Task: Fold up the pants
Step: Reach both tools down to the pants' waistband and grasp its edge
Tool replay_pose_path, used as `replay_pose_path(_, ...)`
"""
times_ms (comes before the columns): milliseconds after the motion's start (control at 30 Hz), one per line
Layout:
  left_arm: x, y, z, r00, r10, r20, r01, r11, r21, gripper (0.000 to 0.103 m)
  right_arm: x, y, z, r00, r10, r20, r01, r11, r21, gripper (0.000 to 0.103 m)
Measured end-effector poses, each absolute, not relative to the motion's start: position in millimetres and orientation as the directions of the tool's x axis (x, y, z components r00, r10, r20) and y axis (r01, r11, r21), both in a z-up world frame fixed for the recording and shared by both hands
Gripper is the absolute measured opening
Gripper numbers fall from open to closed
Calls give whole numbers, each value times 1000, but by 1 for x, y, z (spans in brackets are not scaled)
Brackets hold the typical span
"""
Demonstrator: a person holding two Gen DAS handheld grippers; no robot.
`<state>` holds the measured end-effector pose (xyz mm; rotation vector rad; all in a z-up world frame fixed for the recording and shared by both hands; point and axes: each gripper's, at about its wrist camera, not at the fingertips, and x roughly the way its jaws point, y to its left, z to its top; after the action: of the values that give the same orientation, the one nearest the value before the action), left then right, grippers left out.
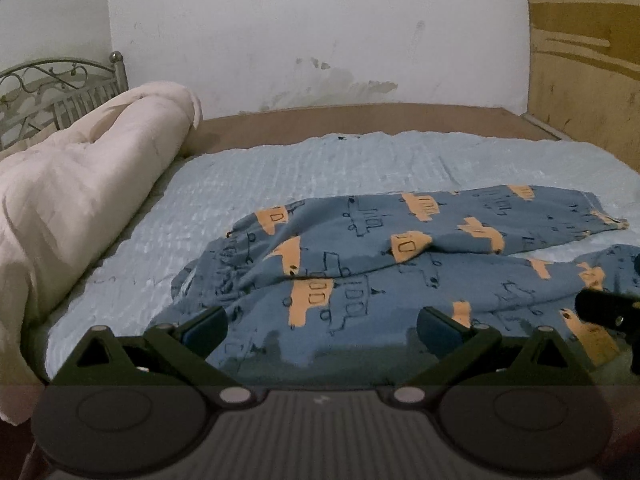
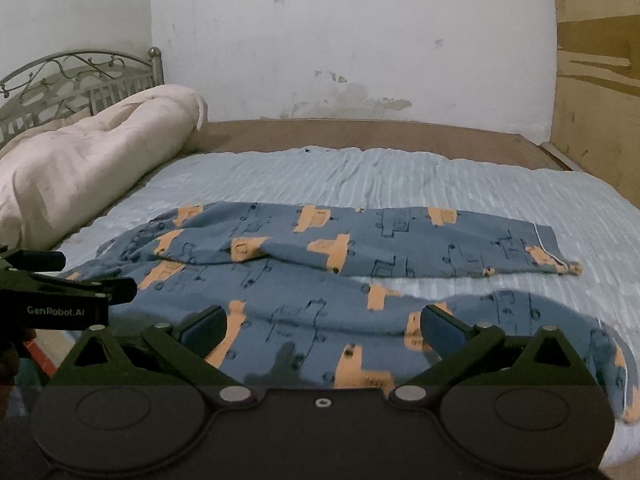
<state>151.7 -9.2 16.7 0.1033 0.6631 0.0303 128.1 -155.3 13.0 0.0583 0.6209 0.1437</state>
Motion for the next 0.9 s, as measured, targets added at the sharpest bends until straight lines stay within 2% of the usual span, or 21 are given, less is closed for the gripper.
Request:
replay_pose_path(300,185,-14,13,767,76,-637,12,991,132,102,169,-163,13,802,146,-579,-130,989,69,102)
replay_pose_path(700,223,-13,19,776,90,-624,7,988,151,102,204,-163,14,805,142,-576,-148,988,38,102)
replay_pose_path(900,251,-4,17,779,121,-615,-14,984,176,102,230,-167,12,828,191,-527,-205,978,33,102)
